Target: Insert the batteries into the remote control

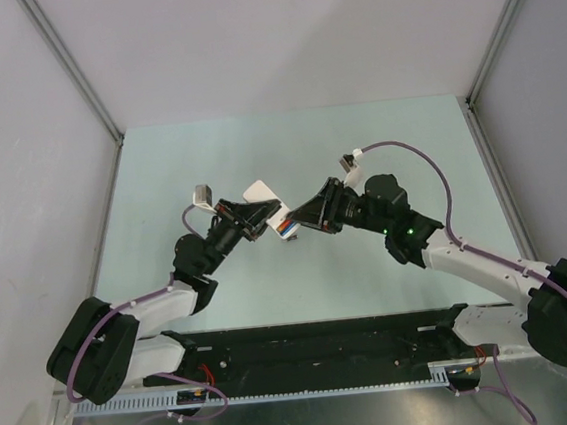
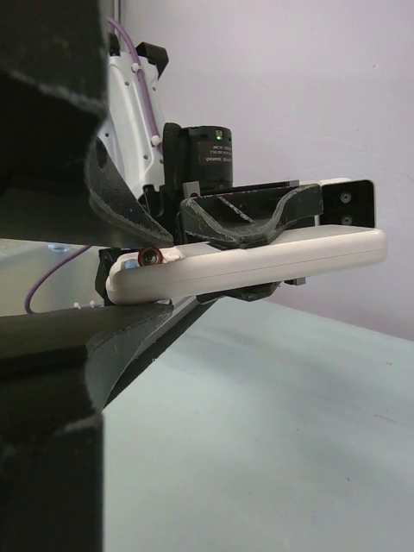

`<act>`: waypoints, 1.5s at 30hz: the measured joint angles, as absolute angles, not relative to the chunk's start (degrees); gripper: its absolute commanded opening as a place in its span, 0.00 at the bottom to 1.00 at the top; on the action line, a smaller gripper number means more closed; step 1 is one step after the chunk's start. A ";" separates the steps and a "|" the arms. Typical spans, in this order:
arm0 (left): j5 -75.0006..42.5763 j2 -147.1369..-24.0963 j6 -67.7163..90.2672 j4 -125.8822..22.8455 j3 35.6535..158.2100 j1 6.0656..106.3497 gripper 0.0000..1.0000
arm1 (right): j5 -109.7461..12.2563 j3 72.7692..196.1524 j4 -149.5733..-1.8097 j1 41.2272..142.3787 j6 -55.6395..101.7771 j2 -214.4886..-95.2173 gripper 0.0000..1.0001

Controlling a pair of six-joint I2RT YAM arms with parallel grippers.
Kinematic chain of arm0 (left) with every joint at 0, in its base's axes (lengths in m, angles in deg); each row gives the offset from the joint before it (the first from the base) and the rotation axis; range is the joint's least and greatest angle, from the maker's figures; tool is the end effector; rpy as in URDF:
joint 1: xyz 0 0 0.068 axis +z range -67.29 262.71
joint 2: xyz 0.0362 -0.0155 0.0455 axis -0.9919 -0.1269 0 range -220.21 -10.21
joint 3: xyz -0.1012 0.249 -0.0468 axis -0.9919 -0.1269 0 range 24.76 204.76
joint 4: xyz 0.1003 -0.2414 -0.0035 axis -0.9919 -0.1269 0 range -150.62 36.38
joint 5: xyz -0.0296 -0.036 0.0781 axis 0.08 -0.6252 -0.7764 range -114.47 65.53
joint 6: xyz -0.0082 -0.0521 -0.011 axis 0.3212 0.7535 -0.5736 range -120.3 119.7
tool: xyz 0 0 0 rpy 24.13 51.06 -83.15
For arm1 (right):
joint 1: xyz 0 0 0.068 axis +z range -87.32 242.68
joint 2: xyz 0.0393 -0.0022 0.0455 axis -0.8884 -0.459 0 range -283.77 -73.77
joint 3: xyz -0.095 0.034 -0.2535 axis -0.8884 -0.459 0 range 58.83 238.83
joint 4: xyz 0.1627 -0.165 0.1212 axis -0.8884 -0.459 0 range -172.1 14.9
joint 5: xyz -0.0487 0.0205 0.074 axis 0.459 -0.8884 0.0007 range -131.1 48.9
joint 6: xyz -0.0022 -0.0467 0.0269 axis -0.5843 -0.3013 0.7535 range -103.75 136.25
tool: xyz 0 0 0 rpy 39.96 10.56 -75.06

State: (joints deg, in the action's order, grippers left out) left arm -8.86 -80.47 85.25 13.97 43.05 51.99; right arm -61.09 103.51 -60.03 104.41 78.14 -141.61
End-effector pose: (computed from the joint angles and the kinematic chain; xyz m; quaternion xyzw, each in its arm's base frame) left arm 0.1957 -0.1273 0.2352 -0.1797 0.5814 -0.7137 0.3469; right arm 0.1976 0.1927 0.3018 0.0182 0.7522 0.5884 0.2961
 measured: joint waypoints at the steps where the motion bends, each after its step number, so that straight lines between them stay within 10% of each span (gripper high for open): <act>1: -8.97 -80.47 85.25 13.90 43.05 51.99 0.00 | -61.09 103.51 -59.92 104.43 78.14 -141.74 0.31; 15: -11.22 -79.18 85.23 11.70 43.05 52.12 0.00 | -59.80 103.51 -58.21 106.14 78.10 -143.42 0.27; 30: -12.07 -78.42 85.17 10.91 42.54 52.10 0.00 | -60.55 103.54 -57.29 106.40 77.81 -144.49 0.00; 45: -9.01 -78.94 85.28 11.39 42.32 52.14 0.05 | -64.17 108.76 -69.10 105.00 70.25 -144.60 0.00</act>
